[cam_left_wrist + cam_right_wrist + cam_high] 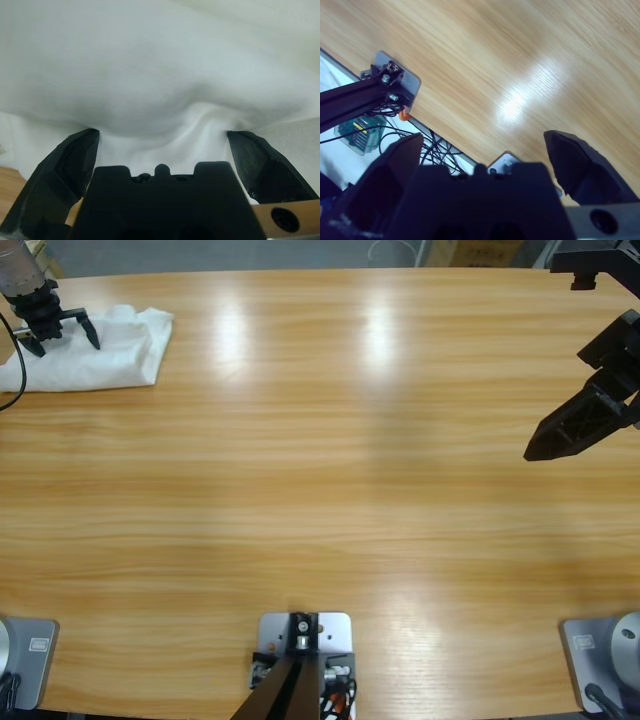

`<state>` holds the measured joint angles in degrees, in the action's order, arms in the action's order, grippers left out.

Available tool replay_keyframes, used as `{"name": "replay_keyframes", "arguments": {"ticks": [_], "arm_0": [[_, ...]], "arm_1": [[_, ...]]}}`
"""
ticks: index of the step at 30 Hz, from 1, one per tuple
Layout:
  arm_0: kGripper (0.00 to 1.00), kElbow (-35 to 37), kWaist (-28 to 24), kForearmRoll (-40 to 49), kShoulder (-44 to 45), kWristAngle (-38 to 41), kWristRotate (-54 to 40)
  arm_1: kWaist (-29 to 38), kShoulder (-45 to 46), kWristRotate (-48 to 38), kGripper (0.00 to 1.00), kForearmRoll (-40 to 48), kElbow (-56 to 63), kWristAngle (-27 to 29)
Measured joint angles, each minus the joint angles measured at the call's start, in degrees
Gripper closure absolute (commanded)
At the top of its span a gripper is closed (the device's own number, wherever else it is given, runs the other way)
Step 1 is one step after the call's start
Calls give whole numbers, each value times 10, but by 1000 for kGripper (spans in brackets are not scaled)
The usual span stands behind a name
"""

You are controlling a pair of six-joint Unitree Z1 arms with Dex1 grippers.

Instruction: Fold clothes

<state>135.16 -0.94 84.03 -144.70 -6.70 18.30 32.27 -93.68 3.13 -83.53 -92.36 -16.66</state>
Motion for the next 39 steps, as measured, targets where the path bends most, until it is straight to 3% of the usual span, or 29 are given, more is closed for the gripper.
{"name": "replay_keyframes", "arguments": {"ticks": [5, 9, 15, 18, 24, 28, 31, 35, 39], "arm_0": [[9, 0, -8, 0, 0, 2, -1], [9, 0, -8, 0, 5, 57, -23], [9, -45, 59, -6, 69, 89, -51], [9, -118, 73, -41, 123, 86, -53], [9, -367, 74, -185, 243, 84, -55], [9, -428, 88, -215, 292, 84, -57], [9, -432, 169, -222, 332, 87, -58], [9, -402, 377, -224, 369, 91, -31], [9, -379, 487, -224, 379, 92, 10]], "arm_1": [[1, -2, 0, 13, -1, -1, 0], [1, -7, 1, 13, -1, -1, 0], [1, -17, 1, 13, -1, -24, 0], [1, -17, 1, 13, -1, -25, 0], [2, -9, 1, 13, -1, -25, 0], [3, 2, 1, 9, -1, -22, 0], [3, 19, 1, 9, 10, -1, -1], [3, 38, 1, 9, 67, 50, -12], [13, 50, 1, 13, 140, 113, -24]]}}
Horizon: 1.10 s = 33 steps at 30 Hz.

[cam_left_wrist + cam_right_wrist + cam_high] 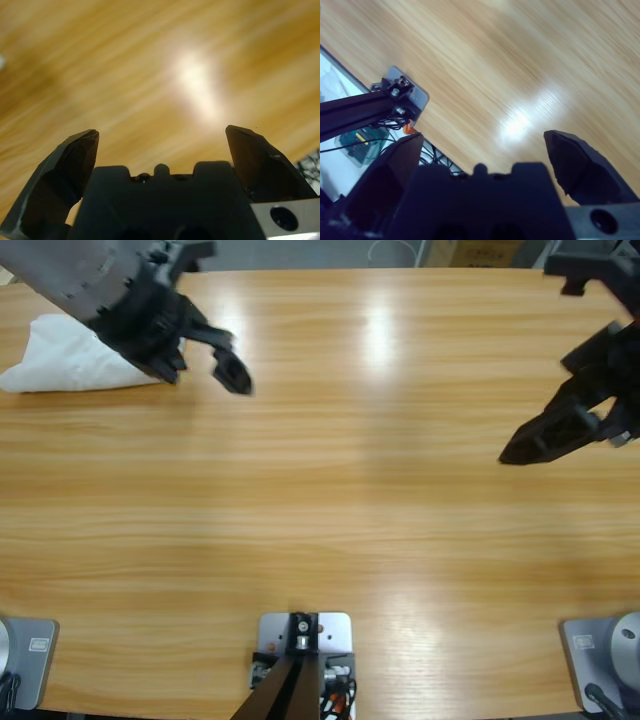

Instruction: Fold clothes

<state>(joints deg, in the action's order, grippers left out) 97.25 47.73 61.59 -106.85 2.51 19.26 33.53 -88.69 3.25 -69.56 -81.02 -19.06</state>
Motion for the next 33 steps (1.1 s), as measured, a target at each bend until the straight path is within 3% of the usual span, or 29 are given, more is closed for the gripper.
{"name": "replay_keyframes", "arguments": {"ticks": [5, 14, 33], "arm_0": [[9, -22, 37, 0, 19, 0, 21], [9, -152, 61, 0, 71, -47, 49], [9, -237, 92, -27, 125, -51, 50]], "arm_1": [[10, 18, 0, 13, 74, 89, -2], [14, 41, 0, 13, 126, 159, -3], [26, 38, -18, 13, 179, 206, -3]]}}
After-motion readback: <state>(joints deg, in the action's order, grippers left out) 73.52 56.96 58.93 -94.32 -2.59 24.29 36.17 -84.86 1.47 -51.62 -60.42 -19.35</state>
